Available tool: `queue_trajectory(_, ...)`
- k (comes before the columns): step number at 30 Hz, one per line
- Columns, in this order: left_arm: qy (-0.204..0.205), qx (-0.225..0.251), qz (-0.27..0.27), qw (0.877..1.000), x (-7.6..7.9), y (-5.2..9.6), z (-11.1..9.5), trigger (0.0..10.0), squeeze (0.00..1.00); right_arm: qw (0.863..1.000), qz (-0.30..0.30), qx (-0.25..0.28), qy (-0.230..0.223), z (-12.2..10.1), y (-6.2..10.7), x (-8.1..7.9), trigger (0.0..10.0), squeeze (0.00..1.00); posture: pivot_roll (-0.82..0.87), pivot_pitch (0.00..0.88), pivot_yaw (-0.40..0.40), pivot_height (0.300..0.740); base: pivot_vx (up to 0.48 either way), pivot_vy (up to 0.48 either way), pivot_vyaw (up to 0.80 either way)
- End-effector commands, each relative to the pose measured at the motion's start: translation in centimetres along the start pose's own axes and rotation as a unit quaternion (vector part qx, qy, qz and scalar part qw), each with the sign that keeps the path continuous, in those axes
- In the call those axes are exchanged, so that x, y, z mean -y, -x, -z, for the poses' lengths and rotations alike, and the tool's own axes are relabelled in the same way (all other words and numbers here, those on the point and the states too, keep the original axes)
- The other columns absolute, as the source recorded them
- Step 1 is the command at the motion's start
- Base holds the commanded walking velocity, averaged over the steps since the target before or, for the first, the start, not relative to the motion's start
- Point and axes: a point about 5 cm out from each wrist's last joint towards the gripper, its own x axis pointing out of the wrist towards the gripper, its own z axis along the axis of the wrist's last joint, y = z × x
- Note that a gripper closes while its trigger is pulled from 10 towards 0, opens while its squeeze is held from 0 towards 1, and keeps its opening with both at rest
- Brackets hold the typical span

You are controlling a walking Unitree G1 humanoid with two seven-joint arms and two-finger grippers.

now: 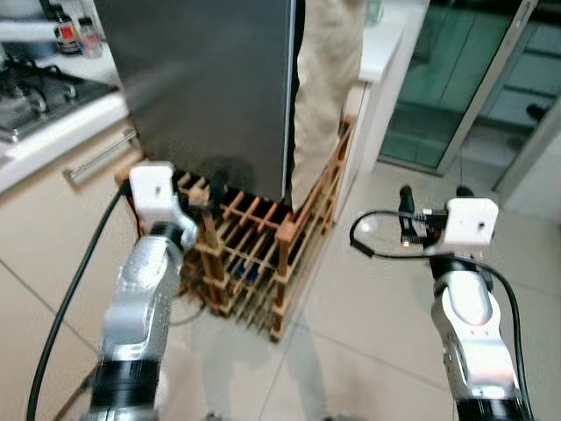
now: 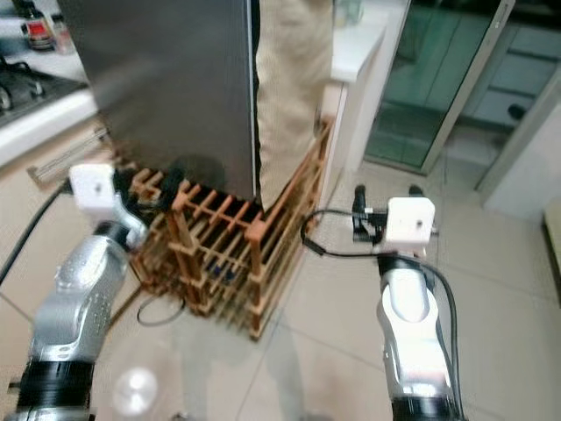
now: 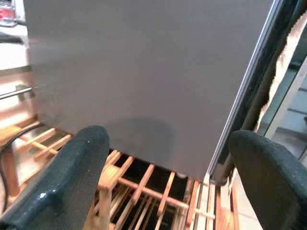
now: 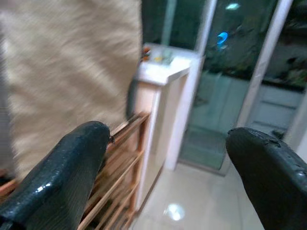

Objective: Restocking fridge

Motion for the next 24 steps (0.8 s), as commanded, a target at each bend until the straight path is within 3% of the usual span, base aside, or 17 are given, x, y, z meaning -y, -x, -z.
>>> queue_trajectory(1,-0.020,0.043,0.030,0.998,2.2,-1.1,-2.4,10.0,0.00,1.000,-0.001,-0.018,-0.003,0.6,-0.2,0.1,10.0,0.00,-0.08,0.000,0.004,0.740,0.319,-0.352,0.00)
queue_trajectory(2,-0.020,0.043,0.030,0.998,2.2,-1.1,-2.4,10.0,0.00,1.000,-0.001,-0.018,-0.003,0.6,-0.2,0.1,10.0,0.00,-0.08,0.000,0.004,0.740,0.319,-0.352,0.00)
queue_trajectory(3,-0.025,0.066,0.042,0.997,3.3,-1.7,-3.6,10.0,0.00,1.000,0.001,-0.019,-0.006,0.5,-0.5,0.0,10.0,0.00,-0.09,0.000,0.005,0.740,0.349,-0.326,0.00)
queue_trajectory(15,-0.028,0.104,0.065,0.992,5.0,-2.4,-5.9,10.0,0.00,1.000,0.003,-0.016,-0.003,0.4,-1.2,-0.1,10.0,0.00,-0.12,0.000,0.021,0.740,0.364,-0.309,0.00)
queue_trajectory(24,-0.027,0.092,0.013,0.995,5.0,-4.9,-6.7,10.0,0.00,1.000,-0.004,-0.020,0.001,0.6,-1.1,-0.4,10.0,0.00,-0.13,0.000,0.023,0.740,0.447,-0.031,0.00)
